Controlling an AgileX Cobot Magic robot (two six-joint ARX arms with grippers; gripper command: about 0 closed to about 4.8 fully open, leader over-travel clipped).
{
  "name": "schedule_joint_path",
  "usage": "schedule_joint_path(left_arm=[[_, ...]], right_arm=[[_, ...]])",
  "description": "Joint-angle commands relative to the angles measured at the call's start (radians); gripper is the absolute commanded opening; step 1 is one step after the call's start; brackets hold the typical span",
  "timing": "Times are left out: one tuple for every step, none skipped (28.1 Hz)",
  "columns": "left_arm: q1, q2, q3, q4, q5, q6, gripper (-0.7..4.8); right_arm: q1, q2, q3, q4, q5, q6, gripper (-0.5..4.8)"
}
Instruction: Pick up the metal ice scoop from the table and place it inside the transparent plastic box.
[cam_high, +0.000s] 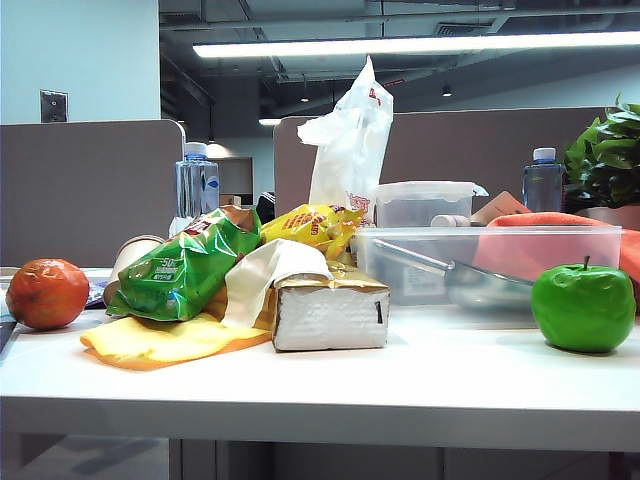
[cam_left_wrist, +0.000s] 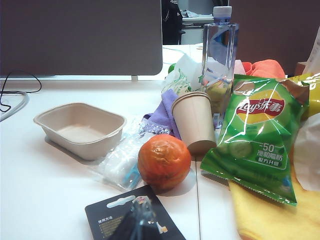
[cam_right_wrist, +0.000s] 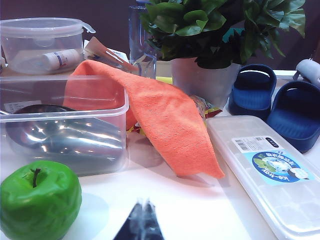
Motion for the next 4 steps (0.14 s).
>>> schedule_joint_path(left_arm=[[0.001, 0.002, 0.002, 0.013, -0.003, 0.008, -0.06], [0.001, 0.002, 0.002, 0.013, -0.003, 0.008, -0.06], [0.001, 0.002, 0.002, 0.013, -0.003, 0.008, -0.06], [0.001, 0.002, 0.002, 0.013, -0.003, 0.008, -0.06]], right_arm=[[0.0, 0.0, 0.002, 0.017, 0.002, 0.001, -0.01], [0.0, 0.0, 0.002, 0.017, 0.002, 0.001, -0.01], [0.0, 0.0, 0.002, 0.017, 0.002, 0.001, -0.01], [0.0, 0.0, 0.002, 0.017, 0.002, 0.001, -0.01]])
